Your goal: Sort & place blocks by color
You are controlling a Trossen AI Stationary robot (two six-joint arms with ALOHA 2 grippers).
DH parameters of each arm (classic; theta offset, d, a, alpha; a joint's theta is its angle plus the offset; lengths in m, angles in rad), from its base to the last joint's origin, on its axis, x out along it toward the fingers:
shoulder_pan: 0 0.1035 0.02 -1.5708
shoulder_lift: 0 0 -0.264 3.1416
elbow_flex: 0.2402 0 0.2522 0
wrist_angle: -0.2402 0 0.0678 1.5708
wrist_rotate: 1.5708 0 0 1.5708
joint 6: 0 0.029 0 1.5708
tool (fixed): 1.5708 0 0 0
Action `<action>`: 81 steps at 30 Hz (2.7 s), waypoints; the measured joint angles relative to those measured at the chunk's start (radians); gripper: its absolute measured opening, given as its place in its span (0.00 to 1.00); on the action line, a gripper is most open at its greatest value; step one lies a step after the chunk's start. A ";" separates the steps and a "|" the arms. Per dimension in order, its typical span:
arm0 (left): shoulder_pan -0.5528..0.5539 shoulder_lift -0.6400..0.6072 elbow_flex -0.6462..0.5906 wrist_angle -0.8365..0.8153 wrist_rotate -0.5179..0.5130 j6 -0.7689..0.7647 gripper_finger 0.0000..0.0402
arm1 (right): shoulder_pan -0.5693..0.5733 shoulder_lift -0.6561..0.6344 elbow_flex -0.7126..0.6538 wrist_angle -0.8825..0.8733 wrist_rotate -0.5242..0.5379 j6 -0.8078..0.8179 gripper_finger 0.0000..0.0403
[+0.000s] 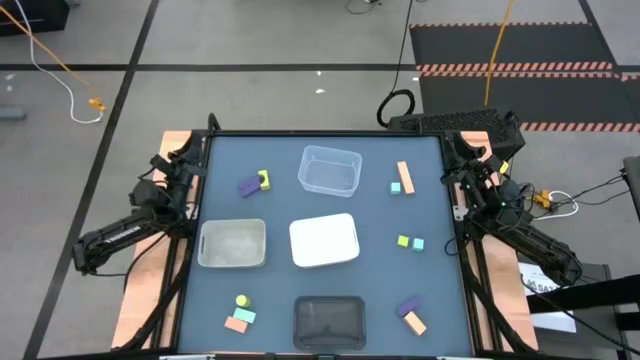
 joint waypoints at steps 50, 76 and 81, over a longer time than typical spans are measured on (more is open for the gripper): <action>0.000 0.000 0.000 0.000 0.000 0.000 0.34 | 0.000 0.000 0.000 0.000 0.000 0.000 0.56; 0.000 0.000 0.000 0.000 0.000 0.000 0.34 | 0.001 0.057 0.000 -0.391 -0.079 0.080 0.56; 0.000 0.000 0.000 0.000 0.000 0.000 0.34 | 0.001 0.127 0.035 -0.434 -0.076 0.063 0.56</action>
